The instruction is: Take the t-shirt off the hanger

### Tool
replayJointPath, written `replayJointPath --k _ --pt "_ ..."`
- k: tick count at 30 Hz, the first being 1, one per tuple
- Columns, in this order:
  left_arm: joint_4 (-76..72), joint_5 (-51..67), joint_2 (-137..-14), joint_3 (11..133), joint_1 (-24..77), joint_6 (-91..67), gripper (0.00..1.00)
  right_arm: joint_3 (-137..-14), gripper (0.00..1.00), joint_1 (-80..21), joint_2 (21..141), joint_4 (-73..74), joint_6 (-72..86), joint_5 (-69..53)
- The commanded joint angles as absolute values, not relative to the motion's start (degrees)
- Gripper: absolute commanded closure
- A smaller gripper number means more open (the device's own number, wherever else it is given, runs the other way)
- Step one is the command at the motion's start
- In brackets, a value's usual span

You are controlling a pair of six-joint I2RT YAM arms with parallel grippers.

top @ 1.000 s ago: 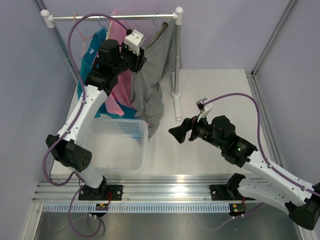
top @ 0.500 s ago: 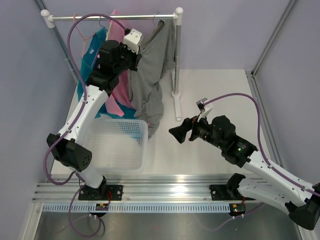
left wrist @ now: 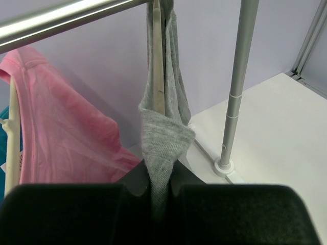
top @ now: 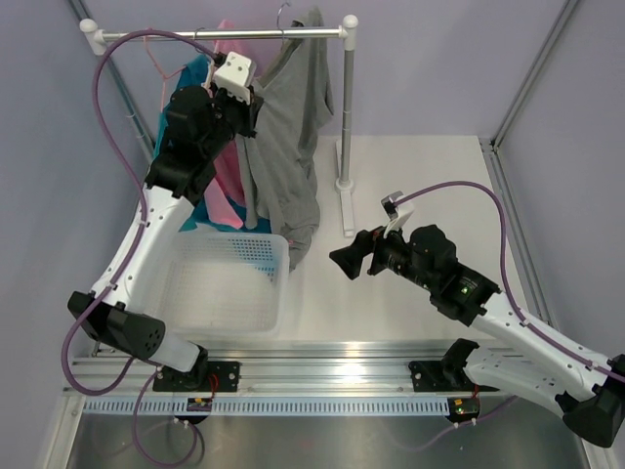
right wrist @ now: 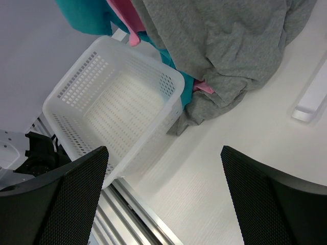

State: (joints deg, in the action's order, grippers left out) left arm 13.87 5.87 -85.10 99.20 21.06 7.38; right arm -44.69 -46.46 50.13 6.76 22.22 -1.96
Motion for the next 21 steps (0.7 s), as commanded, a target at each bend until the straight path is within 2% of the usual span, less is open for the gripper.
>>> replayJointPath --k 1,15,21 --pt "5.44 4.66 -80.86 99.76 21.09 6.59 1.0 -47.2 0.0 -46.14 50.36 6.77 20.66 -0.26" --pt "16.26 9.14 -74.1 97.4 21.09 2.2 1.0 -46.76 0.01 -46.14 51.15 6.33 20.57 1.58" --pt "19.41 12.74 -70.84 95.1 21.09 0.18 1.0 -47.28 0.01 -46.14 51.76 7.11 19.78 -1.82"
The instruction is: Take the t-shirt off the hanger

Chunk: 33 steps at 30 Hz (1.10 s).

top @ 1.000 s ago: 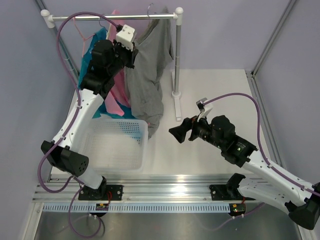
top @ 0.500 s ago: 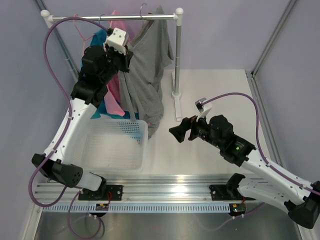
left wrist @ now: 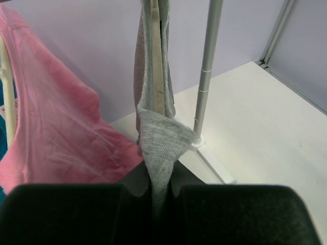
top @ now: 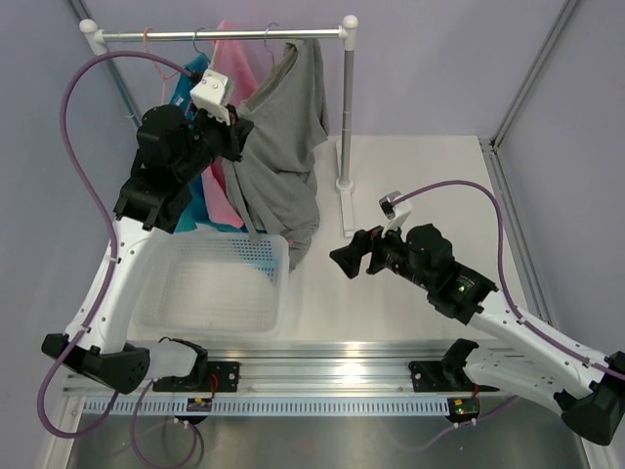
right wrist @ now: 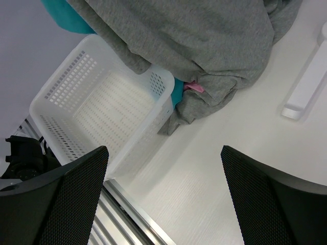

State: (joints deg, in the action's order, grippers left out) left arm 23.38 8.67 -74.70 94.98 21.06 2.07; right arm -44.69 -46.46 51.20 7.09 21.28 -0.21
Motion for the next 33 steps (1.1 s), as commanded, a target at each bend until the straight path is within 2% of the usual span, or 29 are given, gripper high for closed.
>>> replayJointPath --k 1,9,16,19,23,28,31,33 --pt "19.95 13.79 -69.71 94.84 21.09 0.26 1.0 -48.16 0.01 -46.23 52.03 7.64 19.6 -2.19" --pt "21.0 22.41 -61.18 87.63 21.09 -5.88 1.0 -49.31 0.01 -46.14 50.19 8.88 18.72 -1.06" --pt "24.34 25.75 -56.96 82.45 21.09 -8.09 1.0 -55.54 0.01 -46.14 43.43 12.91 20.48 -2.1" --pt "23.47 31.18 -55.46 80.43 21.18 -9.58 1.0 -60.89 0.01 -46.14 41.4 15.19 18.11 -2.99" --pt "22.5 36.3 -54.58 78.75 23.81 -10.37 1.0 -67.31 0.01 -46.14 39.64 15.91 16.44 2.17" --pt "18.02 42.79 -55.1 76.99 26.88 -14.85 1.0 -73.82 0.0 -46.14 41.57 16.79 14.51 3.07" --pt "17.75 40.18 -56.16 77.25 31.7 -14.68 1.0 -75.84 0.02 -46.14 43.76 16.26 13.27 2.99" --pt "17.75 38.41 -56.43 77.08 34.1 -14.24 1.0 -78.04 0.09 -46.14 46.05 16.87 12.83 2.72"
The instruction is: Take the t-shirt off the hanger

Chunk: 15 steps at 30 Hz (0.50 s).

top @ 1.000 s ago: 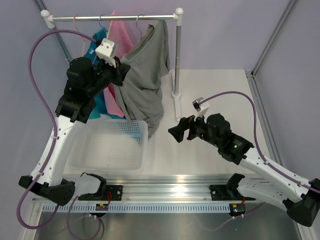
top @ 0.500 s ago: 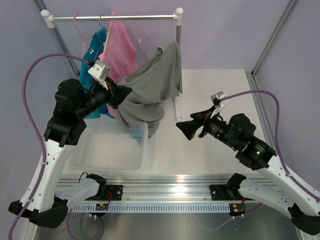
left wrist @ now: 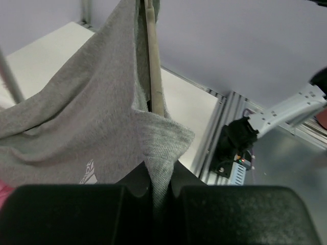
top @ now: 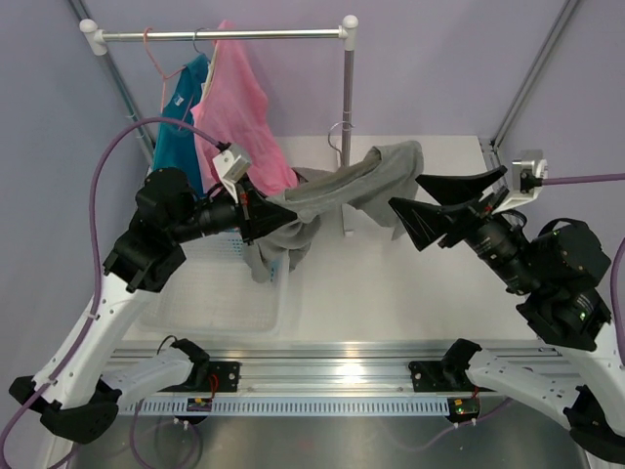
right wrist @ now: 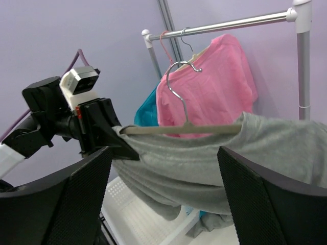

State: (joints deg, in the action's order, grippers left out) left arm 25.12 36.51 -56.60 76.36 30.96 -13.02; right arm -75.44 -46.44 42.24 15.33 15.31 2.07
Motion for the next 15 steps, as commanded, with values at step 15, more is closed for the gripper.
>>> replayJointPath --k 15 --pt "15.12 32.25 -58.97 73.92 45.7 -13.62 1.0 -75.33 0.39 -46.14 53.35 15.21 10.72 7.73"
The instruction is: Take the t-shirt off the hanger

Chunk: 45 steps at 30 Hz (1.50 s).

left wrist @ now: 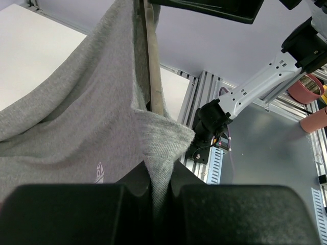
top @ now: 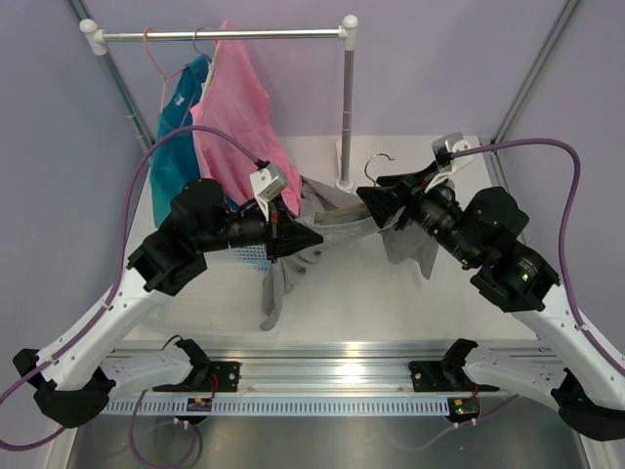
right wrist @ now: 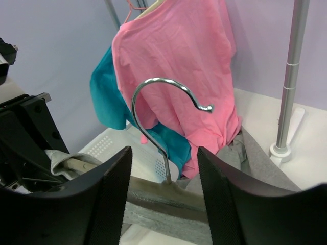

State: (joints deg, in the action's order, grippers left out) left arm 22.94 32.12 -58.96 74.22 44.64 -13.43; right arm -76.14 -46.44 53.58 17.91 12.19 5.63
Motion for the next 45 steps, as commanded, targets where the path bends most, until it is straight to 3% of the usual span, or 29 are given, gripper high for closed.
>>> replayJointPath --k 1,4,5,7,10,12,14,17,20,34,37,38,39,45 --pt "14.86 32.26 -59.06 73.83 45.96 -13.8 1.0 -74.97 0.45 -46.14 53.61 14.77 10.46 7.82" --pt "13.89 32.26 -59.06 73.21 46.23 -14.32 1.0 -74.27 0.61 -46.14 53.88 14.68 10.9 8.52" --pt "13.19 32.34 -58.98 73.13 46.23 -14.59 1.0 -73.57 0.76 -46.14 53.7 14.5 10.9 8.44" --pt "12.22 33.05 -58.8 72.77 46.32 -15.47 1.0 -72.52 0.96 -46.14 52.74 12.93 11.25 8.87" --pt "10.73 35.06 -58.8 73.21 46.41 -16.7 0.96 -70.4 1.0 -46.14 51.34 11.52 11.86 9.92" --pt "10.63 36.73 -58.89 73.56 46.32 -17.48 0.5 -69.26 1.0 -46.14 50.72 11.08 11.95 11.59" --pt "10.72 38.83 -58.36 73.39 46.32 -17.58 0.25 -67.51 1.0 -46.14 48.7 9.85 12.13 14.14" --pt "10.72 41.39 -56.35 71.46 46.32 -16.96 0.16 -68.63 1.0 -46.05 46.85 13.5 12.39 16.08" --pt "12.74 39.65 -53.98 69.97 46.32 -16.09 0.14 -71.8 1.0 -46.05 47.02 17.3 13.09 16.96" --pt "20.74 33.75 -51.85 68.91 46.32 -13.36 0.19 -78.74 1.0 -46.05 46.14 21.88 16.7 17.23" --pt "20.74 33.75 -52.99 68.91 46.32 -13.27 0.53 -79.89 1.0 -46.05 46.67 22.67 16.17 18.98" --pt "20.74 33.05 -53.0 68.99 46.41 -13.36 0.83 -79.98 1.0 -46.05 46.76 22.85 15.13 20.99" --pt "20.83 32.44 -53.0 68.91 46.32 -13.36 0.98 -80.15 1.0 -46.05 46.76 23.11 14.6 22.14" --pt "22.67 20.15 -50.54 68.12 46.41 -15.47 1.0 -85.07 1.0 -46.05 49.92 27.34 8.27 34.15"
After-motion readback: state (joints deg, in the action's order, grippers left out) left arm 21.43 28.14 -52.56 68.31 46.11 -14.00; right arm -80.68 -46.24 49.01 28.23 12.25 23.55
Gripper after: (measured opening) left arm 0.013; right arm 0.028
